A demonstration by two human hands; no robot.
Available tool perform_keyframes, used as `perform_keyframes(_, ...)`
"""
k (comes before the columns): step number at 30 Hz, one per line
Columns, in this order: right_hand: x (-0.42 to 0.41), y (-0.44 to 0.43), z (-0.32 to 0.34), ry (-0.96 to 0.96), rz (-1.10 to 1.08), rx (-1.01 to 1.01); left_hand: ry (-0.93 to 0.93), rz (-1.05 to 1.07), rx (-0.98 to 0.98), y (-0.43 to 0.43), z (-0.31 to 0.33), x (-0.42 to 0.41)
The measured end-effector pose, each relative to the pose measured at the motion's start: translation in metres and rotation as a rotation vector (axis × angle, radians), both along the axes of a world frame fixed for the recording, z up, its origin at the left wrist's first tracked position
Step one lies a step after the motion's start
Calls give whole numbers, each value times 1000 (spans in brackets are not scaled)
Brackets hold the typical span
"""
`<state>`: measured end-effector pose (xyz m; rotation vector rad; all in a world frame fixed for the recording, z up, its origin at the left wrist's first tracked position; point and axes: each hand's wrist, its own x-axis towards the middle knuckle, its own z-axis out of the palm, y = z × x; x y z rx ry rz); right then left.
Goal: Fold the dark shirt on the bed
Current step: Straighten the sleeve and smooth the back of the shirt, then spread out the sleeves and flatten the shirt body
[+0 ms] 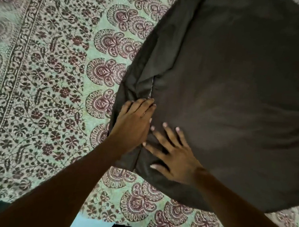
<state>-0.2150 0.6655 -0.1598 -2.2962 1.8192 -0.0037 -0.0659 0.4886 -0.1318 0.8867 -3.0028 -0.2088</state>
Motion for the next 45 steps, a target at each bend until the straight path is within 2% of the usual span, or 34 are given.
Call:
perform_keyframes(2,-12,-5,6,-10,11,-24,-10,-31,-16,-21,2,-18)
perform_keyframes(5,-53,-39,7,14,-389,-91,-1,-35,-44,-57,3,-44)
perform_keyframes(7,-85,-71,4,30,-672,-57,-5,-46,-55,-77,4,-61)
perform_keyframes(9,-102,-97,-2,36,-772,8,-39,-61,-49,-95,3,-75)
perform_keyframes(11,-107,-108,-7,66,-637,12,-49,-12,-35,-112,0,-91)
perform_keyframes(14,-101,-105,-5,9,-167,-41,-55,135,9,-129,-4,-99)
perform_keyframes(16,-112,-109,-2,-43,-17,-41,-35,226,75,-142,-5,-108)
perform_keyframes(18,-131,-125,1,-47,-162,-75,-35,284,134,-153,-9,-117)
perform_keyframes(21,-170,-172,0,-59,-613,-51,-46,323,187,-161,-20,-128)
perform_keyframes(23,-191,-207,0,-92,-810,15,-38,344,192,-159,-26,-130)
perform_keyframes(25,-199,-236,-3,-77,-816,39,-21,352,177,-159,-32,-130)
perform_keyframes(29,-187,-258,-6,-101,-383,7,-16,371,209,-162,-35,-130)
perform_keyframes(31,-186,-259,-4,-183,-330,20,-26,375,254,-165,-34,-129)
perform_keyframes(36,-178,-269,16,-511,-721,-119,-62,329,473,-177,-23,-126)
perform_keyframes(38,-166,-275,27,-569,-836,-150,130,355,642,-182,-18,-121)
perform_keyframes(40,-151,-278,36,-637,-912,-129,486,494,802,-181,-9,-114)
perform_keyframes(41,-145,-278,37,-650,-933,-98,595,577,775,-177,-6,-110)
perform_keyframes(42,-137,-276,37,-645,-949,-59,602,654,676,-172,-3,-105)
perform_keyframes(44,-119,-270,38,-623,-988,-37,440,787,507,-158,1,-89)
perform_keyframes(45,-110,-267,39,-637,-1021,-40,327,827,499,-150,2,-79)
